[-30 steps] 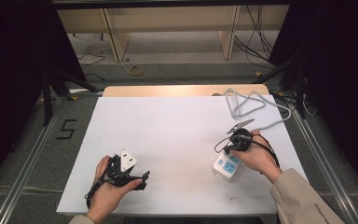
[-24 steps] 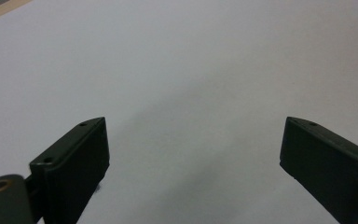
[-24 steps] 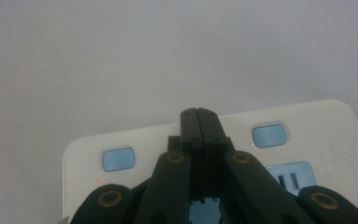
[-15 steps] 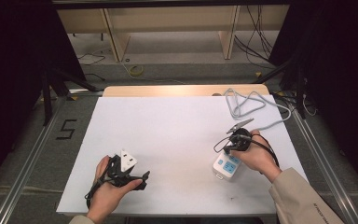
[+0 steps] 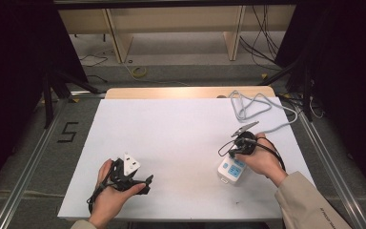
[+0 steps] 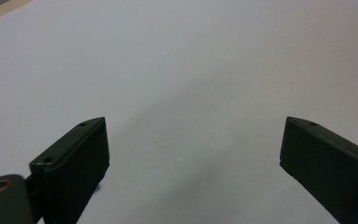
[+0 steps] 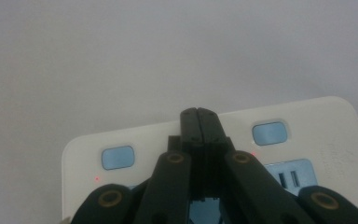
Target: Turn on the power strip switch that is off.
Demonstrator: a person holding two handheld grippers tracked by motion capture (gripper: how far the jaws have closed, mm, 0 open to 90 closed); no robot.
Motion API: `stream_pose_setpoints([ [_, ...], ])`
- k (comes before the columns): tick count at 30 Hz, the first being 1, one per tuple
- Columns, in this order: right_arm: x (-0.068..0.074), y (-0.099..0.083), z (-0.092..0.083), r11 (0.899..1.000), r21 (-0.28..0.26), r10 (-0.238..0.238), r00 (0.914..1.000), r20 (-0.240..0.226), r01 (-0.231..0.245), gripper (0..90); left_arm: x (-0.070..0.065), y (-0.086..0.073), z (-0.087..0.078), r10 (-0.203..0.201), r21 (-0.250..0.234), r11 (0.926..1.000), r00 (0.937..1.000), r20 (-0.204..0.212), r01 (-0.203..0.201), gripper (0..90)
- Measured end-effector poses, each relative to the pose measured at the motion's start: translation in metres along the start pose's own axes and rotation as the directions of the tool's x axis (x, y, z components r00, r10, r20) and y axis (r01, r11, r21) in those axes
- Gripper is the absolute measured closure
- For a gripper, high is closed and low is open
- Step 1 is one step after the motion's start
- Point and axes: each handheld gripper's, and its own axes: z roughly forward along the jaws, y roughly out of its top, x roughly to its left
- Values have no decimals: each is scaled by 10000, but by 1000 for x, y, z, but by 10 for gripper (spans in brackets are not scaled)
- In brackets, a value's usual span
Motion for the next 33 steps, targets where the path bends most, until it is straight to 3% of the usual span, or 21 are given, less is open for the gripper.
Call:
stream_pose_setpoints([
  [24,1,0,0,9999,-54,-124,9999,50,125,900,0,0,0,-3,-18,10000,10000,7,3,77],
  [33,-1,-1,0,9999,-110,27,10000,-30,-27,900,0,0,0,6,-28,10000,10000,15,-6,77],
])
